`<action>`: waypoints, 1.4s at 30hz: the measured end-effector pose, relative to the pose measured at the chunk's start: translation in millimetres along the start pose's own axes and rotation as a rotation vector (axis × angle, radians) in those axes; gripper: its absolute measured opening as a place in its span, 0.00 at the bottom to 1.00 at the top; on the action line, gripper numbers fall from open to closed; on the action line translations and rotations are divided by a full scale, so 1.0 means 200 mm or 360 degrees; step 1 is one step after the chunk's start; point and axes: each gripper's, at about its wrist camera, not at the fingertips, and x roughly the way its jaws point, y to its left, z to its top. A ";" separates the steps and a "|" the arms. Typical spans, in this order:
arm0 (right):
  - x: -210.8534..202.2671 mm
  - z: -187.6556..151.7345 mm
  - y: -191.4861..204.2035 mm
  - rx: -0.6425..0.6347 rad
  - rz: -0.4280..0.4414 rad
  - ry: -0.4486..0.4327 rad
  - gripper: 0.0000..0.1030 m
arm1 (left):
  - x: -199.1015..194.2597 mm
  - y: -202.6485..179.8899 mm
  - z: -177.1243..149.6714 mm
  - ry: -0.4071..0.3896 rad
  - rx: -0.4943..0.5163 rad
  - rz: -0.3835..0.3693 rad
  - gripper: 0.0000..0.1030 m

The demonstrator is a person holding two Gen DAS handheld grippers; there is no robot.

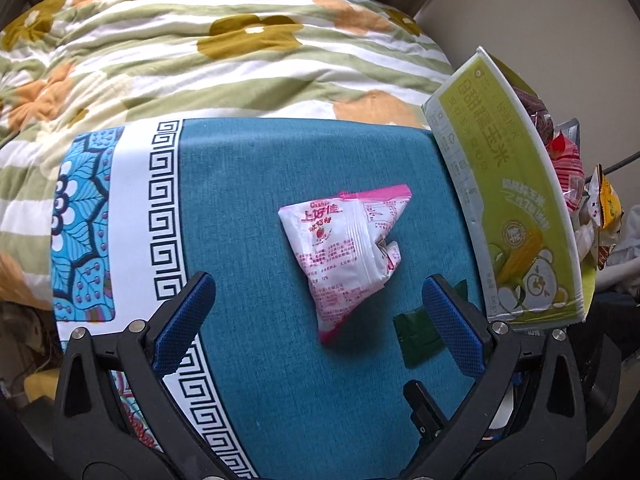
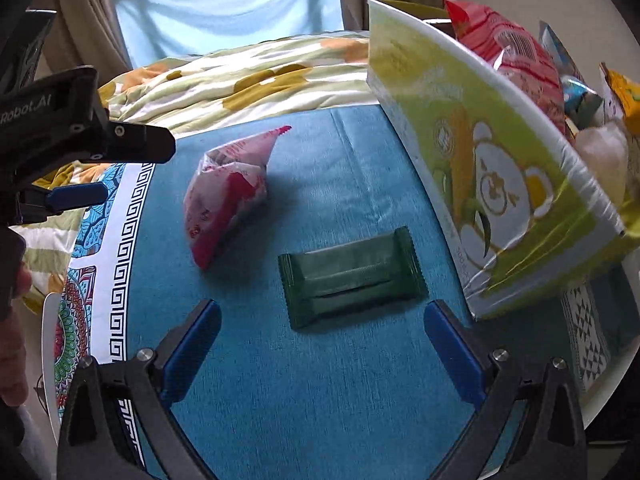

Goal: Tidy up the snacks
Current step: 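Move both grippers to the pink triangle bag and green bar, then grasp the pink triangle bag with left gripper while right grasps the green bar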

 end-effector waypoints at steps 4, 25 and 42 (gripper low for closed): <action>0.10 0.00 -0.02 0.0071 -0.0028 0.0012 0.98 | 0.12 -0.01 0.03 0.0039 0.0041 0.0000 0.99; 0.23 0.10 0.02 0.0027 -0.0093 -0.0065 0.74 | 0.29 -0.04 0.11 0.0111 0.0099 0.0009 0.79; 0.19 0.08 0.02 -0.0045 -0.0146 -0.0111 0.42 | 0.19 0.02 0.08 0.0088 0.0114 0.0020 0.47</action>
